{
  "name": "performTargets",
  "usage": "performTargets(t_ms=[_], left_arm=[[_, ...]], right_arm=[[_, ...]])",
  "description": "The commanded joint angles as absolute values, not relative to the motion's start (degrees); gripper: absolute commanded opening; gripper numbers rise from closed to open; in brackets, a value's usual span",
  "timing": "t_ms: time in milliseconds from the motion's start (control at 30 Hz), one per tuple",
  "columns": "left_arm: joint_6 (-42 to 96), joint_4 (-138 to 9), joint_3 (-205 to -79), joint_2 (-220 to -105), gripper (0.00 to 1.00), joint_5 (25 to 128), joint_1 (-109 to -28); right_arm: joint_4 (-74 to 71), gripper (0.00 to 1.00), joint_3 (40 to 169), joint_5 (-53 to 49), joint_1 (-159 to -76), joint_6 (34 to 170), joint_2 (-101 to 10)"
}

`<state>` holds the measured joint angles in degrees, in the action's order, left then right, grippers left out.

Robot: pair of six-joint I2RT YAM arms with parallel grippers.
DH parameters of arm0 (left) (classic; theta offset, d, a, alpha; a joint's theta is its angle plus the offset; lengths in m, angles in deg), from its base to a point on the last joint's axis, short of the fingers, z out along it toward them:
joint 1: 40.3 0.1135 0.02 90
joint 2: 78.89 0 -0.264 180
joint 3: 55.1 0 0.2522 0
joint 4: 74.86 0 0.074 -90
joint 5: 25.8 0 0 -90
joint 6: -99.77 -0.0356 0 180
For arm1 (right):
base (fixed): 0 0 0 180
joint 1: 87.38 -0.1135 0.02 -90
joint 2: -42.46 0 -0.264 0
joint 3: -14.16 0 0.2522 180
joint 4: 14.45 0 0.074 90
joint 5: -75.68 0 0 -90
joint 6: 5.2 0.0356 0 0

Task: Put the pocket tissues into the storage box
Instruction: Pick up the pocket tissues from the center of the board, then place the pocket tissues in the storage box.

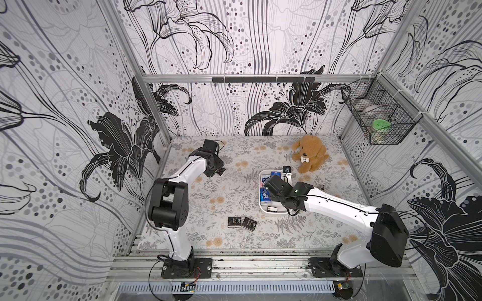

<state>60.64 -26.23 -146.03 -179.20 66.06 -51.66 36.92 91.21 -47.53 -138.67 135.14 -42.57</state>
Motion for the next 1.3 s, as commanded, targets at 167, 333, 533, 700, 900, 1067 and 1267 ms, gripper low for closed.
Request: performTargets(t_ms=[167,333,533,700,900,1067,1267], left_arm=[[56.05,-33.6,-137.11,-166.77,0.43,64.13,-65.29],[56.64,-36.42,-135.4,-163.43,0.43,60.88,-74.13],[54.74,-37.93,-137.23,-166.57,0.43,57.93,-85.39],[52.27,-34.69,-140.36,-172.77,0.43,56.11,-90.87],[52.06,-34.04,-138.52,-175.3,0.43,53.93,-93.39],[52.38,-34.58,-138.0,-175.94,0.44,52.13,-93.53],[52.54,-36.04,-138.07,-177.28,0.44,50.66,-93.47]], right_arm=[[35.31,0.82,89.12,-42.96,-133.07,135.71,-39.42],[31.44,0.83,82.77,-38.39,-127.7,136.9,-34.57],[28.73,0.83,76.63,-34.57,-124.76,139.38,-30.57],[30.17,0.83,76.15,-33.77,-124.81,139.29,-29.74],[31.39,0.83,74.93,-34.41,-124.74,139.68,-27.26],[28.91,0.82,73.1,-30.75,-124.78,138.02,-26.0],[24.64,0.81,72.41,-22.72,-124.83,134.32,-27.23]])
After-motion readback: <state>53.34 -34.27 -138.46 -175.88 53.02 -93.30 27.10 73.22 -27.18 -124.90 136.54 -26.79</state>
